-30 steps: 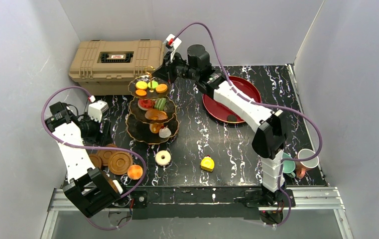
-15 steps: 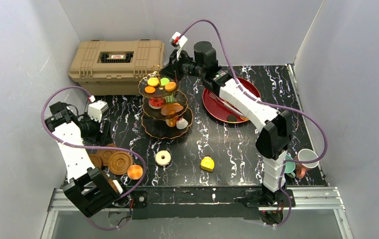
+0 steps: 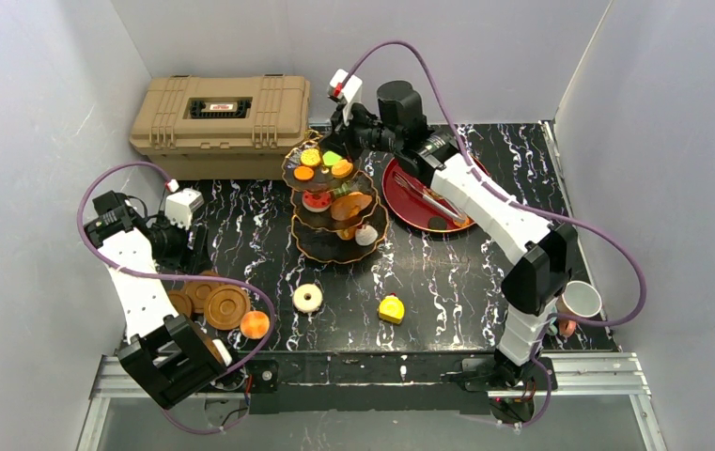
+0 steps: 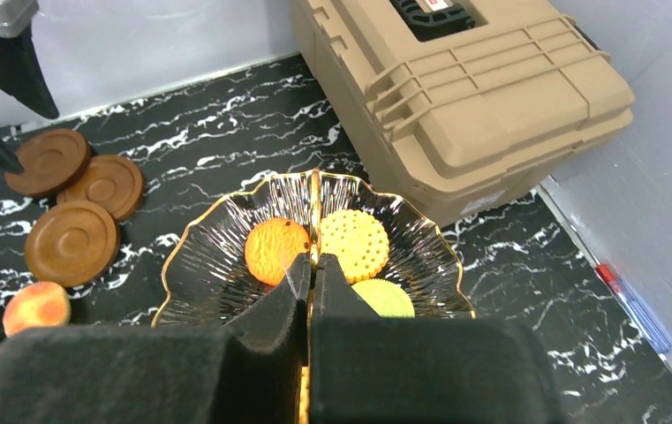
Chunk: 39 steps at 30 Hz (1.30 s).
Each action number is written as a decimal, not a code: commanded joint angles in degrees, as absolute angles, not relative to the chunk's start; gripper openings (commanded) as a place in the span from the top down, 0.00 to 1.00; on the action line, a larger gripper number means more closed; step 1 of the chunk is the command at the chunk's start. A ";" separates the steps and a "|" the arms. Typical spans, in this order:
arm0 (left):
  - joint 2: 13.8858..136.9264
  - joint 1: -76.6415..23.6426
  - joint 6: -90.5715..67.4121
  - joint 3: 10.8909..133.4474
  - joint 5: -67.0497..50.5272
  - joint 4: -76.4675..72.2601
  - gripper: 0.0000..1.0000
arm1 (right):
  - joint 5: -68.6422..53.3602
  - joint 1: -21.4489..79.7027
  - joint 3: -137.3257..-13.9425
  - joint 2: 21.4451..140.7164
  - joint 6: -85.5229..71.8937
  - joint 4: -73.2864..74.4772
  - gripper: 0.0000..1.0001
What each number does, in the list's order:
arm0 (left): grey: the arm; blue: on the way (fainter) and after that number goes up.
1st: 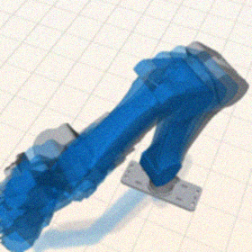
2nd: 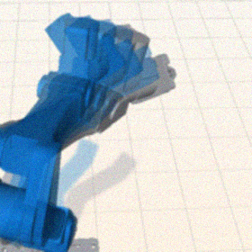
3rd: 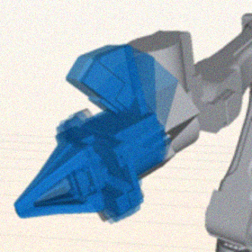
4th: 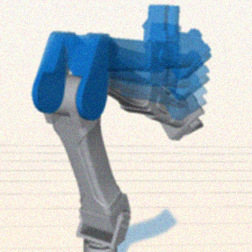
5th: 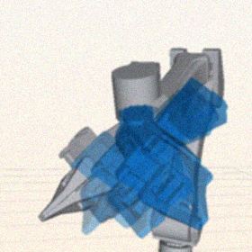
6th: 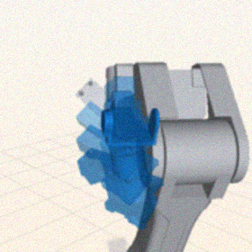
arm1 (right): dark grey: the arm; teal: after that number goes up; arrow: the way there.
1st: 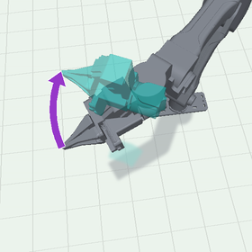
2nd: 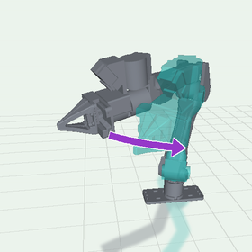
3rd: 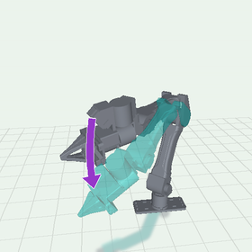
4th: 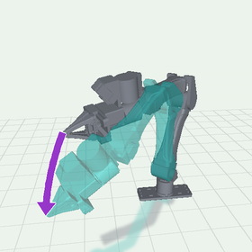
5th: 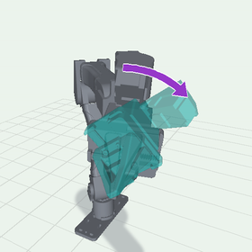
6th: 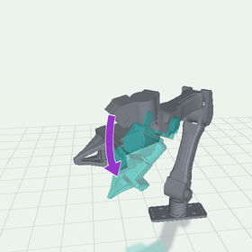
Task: Serve the afternoon tea
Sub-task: Move the desert table to the center of the board, then move the coaster to the center of the board.
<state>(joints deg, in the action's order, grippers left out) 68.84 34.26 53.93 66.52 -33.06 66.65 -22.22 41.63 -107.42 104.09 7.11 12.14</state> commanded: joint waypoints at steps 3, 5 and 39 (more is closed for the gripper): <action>68.49 34.20 53.64 68.92 -34.56 68.02 0.32 | -20.75 41.07 -106.56 96.82 10.66 4.64 0.99; 68.32 34.21 54.07 68.80 -34.30 68.19 0.32 | -20.74 41.05 -104.68 96.11 11.08 4.21 0.99; 74.25 19.73 74.51 42.93 -2.32 44.93 0.28 | -5.42 50.88 -83.56 77.42 0.62 7.37 0.02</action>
